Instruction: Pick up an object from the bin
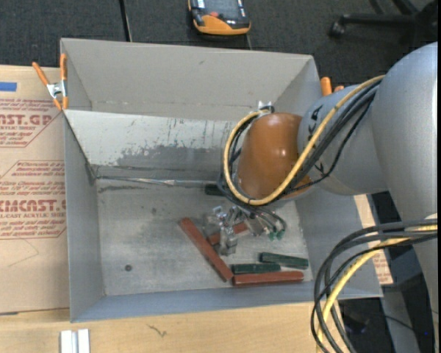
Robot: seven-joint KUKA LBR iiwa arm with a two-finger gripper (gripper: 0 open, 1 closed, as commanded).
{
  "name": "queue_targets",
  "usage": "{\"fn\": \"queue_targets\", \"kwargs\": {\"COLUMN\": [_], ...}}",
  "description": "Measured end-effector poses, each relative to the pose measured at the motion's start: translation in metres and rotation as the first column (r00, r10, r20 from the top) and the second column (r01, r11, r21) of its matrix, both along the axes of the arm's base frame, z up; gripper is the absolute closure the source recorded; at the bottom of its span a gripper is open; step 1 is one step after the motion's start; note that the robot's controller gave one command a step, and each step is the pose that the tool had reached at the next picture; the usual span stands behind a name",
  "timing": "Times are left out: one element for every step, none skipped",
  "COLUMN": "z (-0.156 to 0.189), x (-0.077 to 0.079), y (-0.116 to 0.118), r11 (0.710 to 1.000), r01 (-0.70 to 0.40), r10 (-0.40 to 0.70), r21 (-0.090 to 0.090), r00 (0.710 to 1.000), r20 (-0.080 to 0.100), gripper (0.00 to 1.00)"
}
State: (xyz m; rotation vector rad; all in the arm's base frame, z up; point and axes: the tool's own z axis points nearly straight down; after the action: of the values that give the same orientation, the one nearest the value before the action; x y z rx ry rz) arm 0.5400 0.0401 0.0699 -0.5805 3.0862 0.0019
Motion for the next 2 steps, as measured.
{"fn": "queue_targets", "kwargs": {"z": [0.0072,0.0101], "x": [0.0051,-0.0043], "y": [0.0138,0.0148], "r11": [0.971,0.916], "r01": [-0.238,-0.400], "r10": [0.238,0.400], "r21": [-0.002,0.001], "r00": [0.971,0.916], "r20": [-0.002,0.000], "gripper": [1.00,1.00]}}
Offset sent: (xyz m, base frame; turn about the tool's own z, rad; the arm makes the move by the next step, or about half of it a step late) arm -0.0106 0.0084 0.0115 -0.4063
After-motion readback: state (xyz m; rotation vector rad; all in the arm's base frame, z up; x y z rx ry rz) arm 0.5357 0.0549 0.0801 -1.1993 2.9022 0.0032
